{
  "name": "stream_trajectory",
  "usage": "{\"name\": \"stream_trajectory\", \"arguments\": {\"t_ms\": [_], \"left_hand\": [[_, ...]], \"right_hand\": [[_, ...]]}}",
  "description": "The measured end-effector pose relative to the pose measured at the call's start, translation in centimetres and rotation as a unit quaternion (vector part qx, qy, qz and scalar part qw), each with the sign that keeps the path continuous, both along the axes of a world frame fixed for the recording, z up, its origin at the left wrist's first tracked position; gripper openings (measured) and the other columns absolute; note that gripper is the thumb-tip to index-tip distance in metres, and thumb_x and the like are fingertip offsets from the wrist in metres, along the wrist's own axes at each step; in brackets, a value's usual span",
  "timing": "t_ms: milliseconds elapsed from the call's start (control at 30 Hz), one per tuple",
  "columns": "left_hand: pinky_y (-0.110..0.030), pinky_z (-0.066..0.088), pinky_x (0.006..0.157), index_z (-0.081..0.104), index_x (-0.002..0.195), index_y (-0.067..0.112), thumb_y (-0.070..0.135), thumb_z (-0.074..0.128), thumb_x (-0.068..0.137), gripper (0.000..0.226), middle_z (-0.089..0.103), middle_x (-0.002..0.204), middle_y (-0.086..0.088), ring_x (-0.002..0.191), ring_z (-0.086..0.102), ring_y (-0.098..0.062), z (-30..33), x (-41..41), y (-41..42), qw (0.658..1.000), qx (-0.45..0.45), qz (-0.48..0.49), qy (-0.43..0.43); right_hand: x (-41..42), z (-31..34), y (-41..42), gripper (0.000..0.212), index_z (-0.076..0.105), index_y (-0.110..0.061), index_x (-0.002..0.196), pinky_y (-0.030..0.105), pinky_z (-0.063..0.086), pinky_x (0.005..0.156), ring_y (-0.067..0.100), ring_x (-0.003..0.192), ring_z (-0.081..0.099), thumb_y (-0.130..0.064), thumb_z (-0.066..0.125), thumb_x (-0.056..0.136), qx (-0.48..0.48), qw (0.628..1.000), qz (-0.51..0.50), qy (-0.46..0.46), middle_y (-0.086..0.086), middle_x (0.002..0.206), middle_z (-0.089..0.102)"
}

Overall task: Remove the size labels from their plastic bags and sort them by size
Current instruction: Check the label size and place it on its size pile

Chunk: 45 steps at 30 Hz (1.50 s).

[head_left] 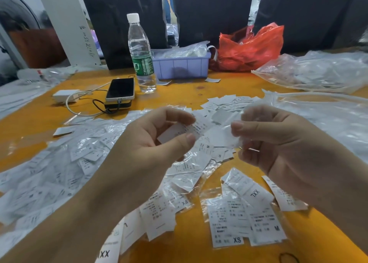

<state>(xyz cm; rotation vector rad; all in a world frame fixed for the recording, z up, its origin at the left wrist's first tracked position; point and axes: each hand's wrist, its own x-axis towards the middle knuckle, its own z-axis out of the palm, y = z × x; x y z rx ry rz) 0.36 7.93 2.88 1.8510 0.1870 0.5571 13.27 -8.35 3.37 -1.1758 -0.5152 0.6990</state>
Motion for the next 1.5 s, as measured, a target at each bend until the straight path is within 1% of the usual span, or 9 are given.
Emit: {"name": "stream_trajectory", "arguments": {"t_ms": [100, 167, 333, 400, 800, 933, 1100, 1233, 1500], "left_hand": [[-0.016, 0.051, 0.056, 0.065, 0.100, 0.047, 0.034, 0.071, 0.069, 0.034, 0.071, 0.080, 0.011, 0.066, 0.065, -0.007, 0.0, -0.1, -0.2, 1.000, -0.018, 0.001, -0.014], [-0.017, 0.052, 0.057, 0.063, 0.103, 0.049, 0.035, 0.072, 0.069, 0.038, 0.071, 0.082, 0.011, 0.067, 0.065, -0.008, 0.0, 0.0, -0.4, 1.000, -0.018, 0.002, -0.016], [-0.014, 0.051, 0.057, 0.064, 0.102, 0.046, 0.034, 0.070, 0.070, 0.036, 0.071, 0.087, 0.016, 0.070, 0.066, -0.004, 0.0, -0.1, -0.8, 1.000, -0.014, 0.000, -0.002], [-0.015, 0.051, 0.057, 0.065, 0.101, 0.046, 0.033, 0.069, 0.069, 0.035, 0.070, 0.087, 0.016, 0.071, 0.065, -0.003, -0.1, -0.1, -0.8, 1.000, -0.020, -0.001, 0.002], [-0.020, 0.051, 0.057, 0.072, 0.092, 0.033, 0.026, 0.057, 0.078, 0.022, 0.071, 0.084, 0.007, 0.064, 0.060, -0.008, 0.2, -0.2, -1.0, 0.997, -0.060, -0.046, 0.014], [-0.020, 0.051, 0.057, 0.072, 0.089, 0.037, 0.032, 0.056, 0.077, 0.020, 0.071, 0.081, 0.010, 0.061, 0.059, -0.004, 0.0, -0.1, -0.9, 0.999, -0.028, -0.005, 0.025], [-0.020, 0.049, 0.053, 0.072, 0.085, 0.037, 0.040, 0.057, 0.076, 0.018, 0.071, 0.075, 0.010, 0.057, 0.059, -0.003, 0.0, 0.1, -0.6, 0.998, -0.029, 0.047, 0.031], [-0.017, 0.047, 0.053, 0.073, 0.081, 0.034, 0.045, 0.060, 0.075, 0.018, 0.072, 0.076, 0.009, 0.057, 0.059, 0.000, 0.0, 0.2, -0.9, 0.998, -0.038, 0.046, 0.034], [-0.022, 0.047, 0.054, 0.073, 0.076, 0.032, 0.045, 0.060, 0.073, 0.017, 0.072, 0.078, 0.008, 0.055, 0.059, -0.003, 0.1, 0.1, -1.2, 0.997, -0.066, 0.033, 0.038]], "right_hand": [[0.0, -0.1, 0.0, 0.040, 0.066, -0.016, 0.079, 0.023, 0.047, 0.045, 0.011, 0.048, 0.051, -0.013, 0.080, 0.041, 0.000, 1.000, -0.017, 0.002, 0.001, 0.067, 0.060], [-0.1, -0.1, 0.1, 0.044, 0.067, -0.014, 0.086, 0.023, 0.046, 0.044, 0.011, 0.049, 0.050, -0.013, 0.080, 0.043, 0.001, 1.000, -0.014, 0.005, 0.000, 0.067, 0.060], [-0.4, 0.1, 0.1, 0.021, 0.071, -0.017, 0.074, 0.023, 0.046, 0.043, 0.011, 0.046, 0.049, -0.015, 0.076, 0.054, 0.037, 0.999, 0.008, 0.011, 0.001, 0.061, 0.059], [-0.4, 0.2, 0.1, 0.017, 0.072, -0.019, 0.071, 0.023, 0.046, 0.044, 0.011, 0.047, 0.049, -0.016, 0.076, 0.054, 0.046, 0.999, 0.009, 0.009, 0.002, 0.062, 0.059], [-0.6, 0.0, 0.1, 0.024, 0.069, -0.015, 0.082, 0.023, 0.046, 0.045, 0.011, 0.049, 0.050, -0.012, 0.074, 0.059, 0.055, 0.997, 0.012, -0.047, 0.003, 0.067, 0.060], [-0.7, 0.0, 0.0, 0.026, 0.068, -0.012, 0.086, 0.023, 0.045, 0.045, 0.012, 0.049, 0.050, -0.010, 0.073, 0.061, 0.056, 0.997, 0.012, -0.053, 0.002, 0.067, 0.059], [-0.9, 0.2, -0.1, 0.029, 0.067, -0.012, 0.089, 0.023, 0.045, 0.046, 0.013, 0.050, 0.049, -0.011, 0.073, 0.061, 0.064, 0.996, 0.021, -0.064, 0.003, 0.067, 0.057], [-0.9, 0.0, 0.0, 0.030, 0.066, -0.010, 0.092, 0.024, 0.046, 0.046, 0.013, 0.050, 0.049, -0.008, 0.072, 0.062, 0.064, 0.996, 0.023, -0.063, 0.005, 0.068, 0.056], [-0.9, -0.2, 0.0, 0.033, 0.067, -0.010, 0.095, 0.026, 0.048, 0.047, 0.015, 0.051, 0.050, -0.008, 0.073, 0.062, 0.065, 0.995, 0.022, -0.073, 0.004, 0.068, 0.058]]}}
